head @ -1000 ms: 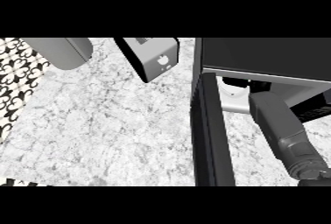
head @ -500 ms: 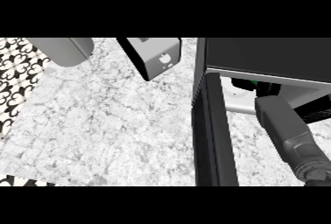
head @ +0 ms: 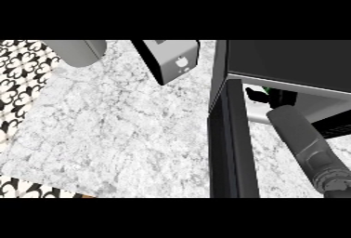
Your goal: Pick up the milk, place it into the microwave and close the microwave
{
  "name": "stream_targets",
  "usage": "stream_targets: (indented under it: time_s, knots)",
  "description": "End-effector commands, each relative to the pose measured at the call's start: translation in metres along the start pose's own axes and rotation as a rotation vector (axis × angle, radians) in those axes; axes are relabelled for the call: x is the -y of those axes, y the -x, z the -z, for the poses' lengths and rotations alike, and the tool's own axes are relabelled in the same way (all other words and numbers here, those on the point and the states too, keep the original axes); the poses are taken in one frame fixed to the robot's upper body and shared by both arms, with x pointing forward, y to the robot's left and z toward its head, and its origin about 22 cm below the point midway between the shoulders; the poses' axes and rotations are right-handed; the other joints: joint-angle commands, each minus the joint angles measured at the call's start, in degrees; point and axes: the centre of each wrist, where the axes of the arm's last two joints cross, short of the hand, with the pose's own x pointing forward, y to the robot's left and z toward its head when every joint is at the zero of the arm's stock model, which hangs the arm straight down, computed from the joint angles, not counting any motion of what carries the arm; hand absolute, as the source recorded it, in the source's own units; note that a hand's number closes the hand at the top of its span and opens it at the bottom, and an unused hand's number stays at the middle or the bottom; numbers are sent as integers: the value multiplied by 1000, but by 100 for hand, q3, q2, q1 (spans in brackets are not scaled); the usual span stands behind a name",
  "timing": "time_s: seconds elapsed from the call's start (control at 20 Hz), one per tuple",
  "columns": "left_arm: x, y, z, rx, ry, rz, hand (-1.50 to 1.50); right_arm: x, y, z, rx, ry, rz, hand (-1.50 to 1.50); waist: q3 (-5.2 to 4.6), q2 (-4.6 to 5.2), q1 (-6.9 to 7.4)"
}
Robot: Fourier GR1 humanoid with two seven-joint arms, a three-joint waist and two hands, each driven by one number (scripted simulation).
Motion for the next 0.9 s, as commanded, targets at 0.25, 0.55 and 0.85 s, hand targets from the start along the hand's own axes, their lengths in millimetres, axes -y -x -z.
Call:
stream_targets:
  time_s: [0.25,0.55,0.85]
  knots:
    - [-1,9,2,0,-17,3,-150,-21,-42,-7,165,-198,142,-150,52,-48,-98]
    - [-3,9,2,6,1,11,-150,-33,-62,-17,190,-291,233,-150,50,-64,-113]
    - [-2,2,0,8,2,6,-150,-31,-69,-11,145,-273,458,-150,69,-121,-286]
